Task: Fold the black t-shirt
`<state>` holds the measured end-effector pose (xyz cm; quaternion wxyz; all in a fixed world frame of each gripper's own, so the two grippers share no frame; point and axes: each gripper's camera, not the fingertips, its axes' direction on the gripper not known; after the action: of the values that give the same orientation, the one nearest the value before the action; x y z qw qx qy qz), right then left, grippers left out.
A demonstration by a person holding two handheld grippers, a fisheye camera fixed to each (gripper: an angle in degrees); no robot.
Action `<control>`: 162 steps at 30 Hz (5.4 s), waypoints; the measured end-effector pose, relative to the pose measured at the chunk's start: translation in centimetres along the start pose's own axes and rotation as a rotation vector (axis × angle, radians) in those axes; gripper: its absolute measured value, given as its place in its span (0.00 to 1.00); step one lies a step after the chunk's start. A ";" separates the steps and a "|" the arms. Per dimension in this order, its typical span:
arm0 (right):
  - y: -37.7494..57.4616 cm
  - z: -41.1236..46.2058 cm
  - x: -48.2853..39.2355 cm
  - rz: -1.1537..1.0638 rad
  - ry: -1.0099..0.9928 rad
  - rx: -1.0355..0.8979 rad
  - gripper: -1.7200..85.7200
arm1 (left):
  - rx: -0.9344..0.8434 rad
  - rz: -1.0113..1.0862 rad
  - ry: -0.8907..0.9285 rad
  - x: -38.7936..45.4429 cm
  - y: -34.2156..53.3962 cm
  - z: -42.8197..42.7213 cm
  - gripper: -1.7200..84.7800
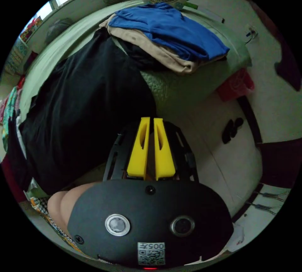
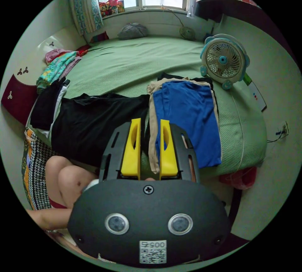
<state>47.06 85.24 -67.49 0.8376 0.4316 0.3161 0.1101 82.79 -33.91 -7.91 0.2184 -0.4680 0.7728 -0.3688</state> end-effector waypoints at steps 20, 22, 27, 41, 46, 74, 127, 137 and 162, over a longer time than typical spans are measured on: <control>-11.9 12.0 1.8 0.230 -0.349 -0.377 0.16 | 0.203 -0.059 0.203 -11.1 13.0 -13.2 0.04; -12.8 12.7 0.9 0.230 -0.344 -0.383 0.14 | 0.203 -0.060 0.199 -11.9 14.1 -13.7 0.04; -14.2 13.8 -1.0 0.245 -0.285 -0.406 0.11 | 0.214 -0.070 0.236 -14.6 17.5 -15.7 0.04; -18.1 9.8 -11.5 0.187 -0.268 -0.278 0.05 | 0.299 -0.136 0.238 -24.6 29.1 -23.3 0.02; -19.6 7.6 -19.4 0.104 -0.278 -0.232 0.04 | 0.343 -0.201 0.227 -29.3 34.3 -26.3 0.02; -18.9 10.8 -50.8 -0.356 -0.218 -0.165 0.12 | 0.270 -0.720 -0.032 -56.4 55.6 -28.8 0.03; -21.3 14.8 -40.8 -0.175 -0.007 0.090 0.07 | 0.244 -0.564 -0.062 -62.6 40.3 -25.9 0.14; -11.7 14.4 -38.9 -0.331 -0.112 -0.087 0.13 | 0.192 -0.545 -0.076 -62.6 35.2 -24.7 0.15; 3.4 14.3 -38.9 -0.377 -0.068 -0.088 0.02 | 0.266 -0.362 -0.075 -60.3 23.3 -31.6 0.07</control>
<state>26.10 60.13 -41.72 0.8716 0.3313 0.3579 -0.0495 76.27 37.74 -6.48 0.2371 -0.5797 0.6120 -0.4829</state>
